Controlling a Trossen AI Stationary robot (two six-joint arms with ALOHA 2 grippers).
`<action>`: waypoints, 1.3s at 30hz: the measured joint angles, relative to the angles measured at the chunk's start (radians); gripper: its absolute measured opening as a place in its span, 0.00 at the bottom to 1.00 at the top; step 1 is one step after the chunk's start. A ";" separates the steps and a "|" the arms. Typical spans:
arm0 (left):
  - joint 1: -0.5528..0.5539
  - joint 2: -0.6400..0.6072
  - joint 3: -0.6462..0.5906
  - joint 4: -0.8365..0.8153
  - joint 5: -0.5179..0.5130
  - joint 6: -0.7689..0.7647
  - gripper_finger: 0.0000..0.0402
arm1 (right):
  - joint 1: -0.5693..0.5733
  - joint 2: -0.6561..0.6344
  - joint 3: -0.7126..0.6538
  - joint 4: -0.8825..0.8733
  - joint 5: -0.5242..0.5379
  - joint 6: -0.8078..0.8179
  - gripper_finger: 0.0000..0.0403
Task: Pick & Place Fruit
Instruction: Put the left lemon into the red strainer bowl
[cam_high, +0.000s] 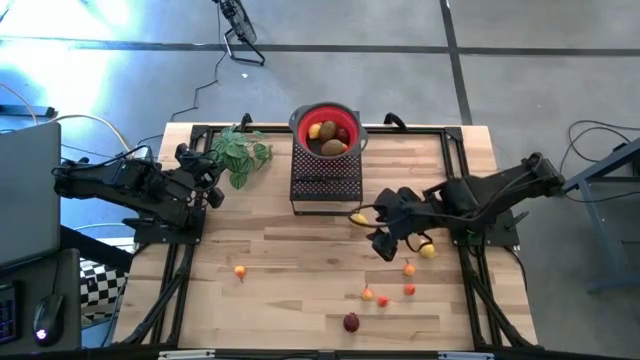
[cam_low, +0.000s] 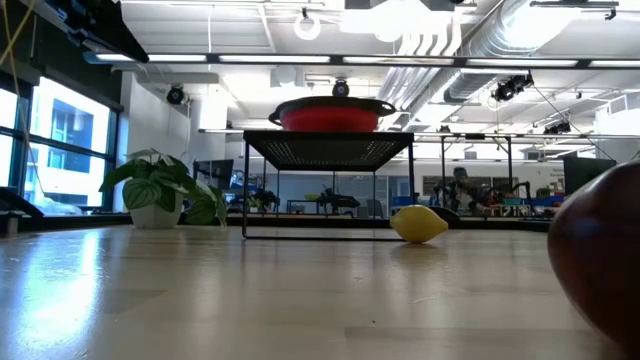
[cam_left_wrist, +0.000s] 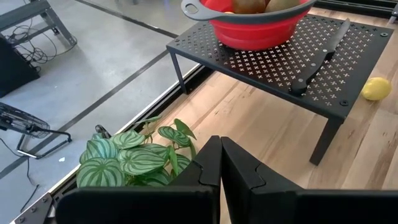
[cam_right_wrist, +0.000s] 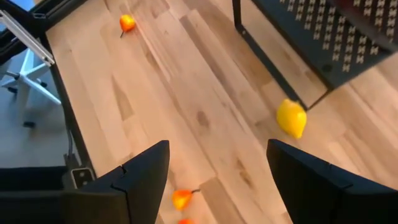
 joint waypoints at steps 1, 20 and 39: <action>0.000 0.000 0.000 0.000 0.000 0.000 0.00 | 0.007 0.000 0.000 -0.006 0.000 0.016 0.65; 0.000 0.000 0.000 0.000 0.000 0.000 0.00 | 0.058 0.090 -0.001 -0.085 0.012 0.075 0.65; 0.000 0.000 0.000 0.000 0.000 0.000 0.00 | -0.001 0.356 -0.001 -0.132 0.134 0.124 0.65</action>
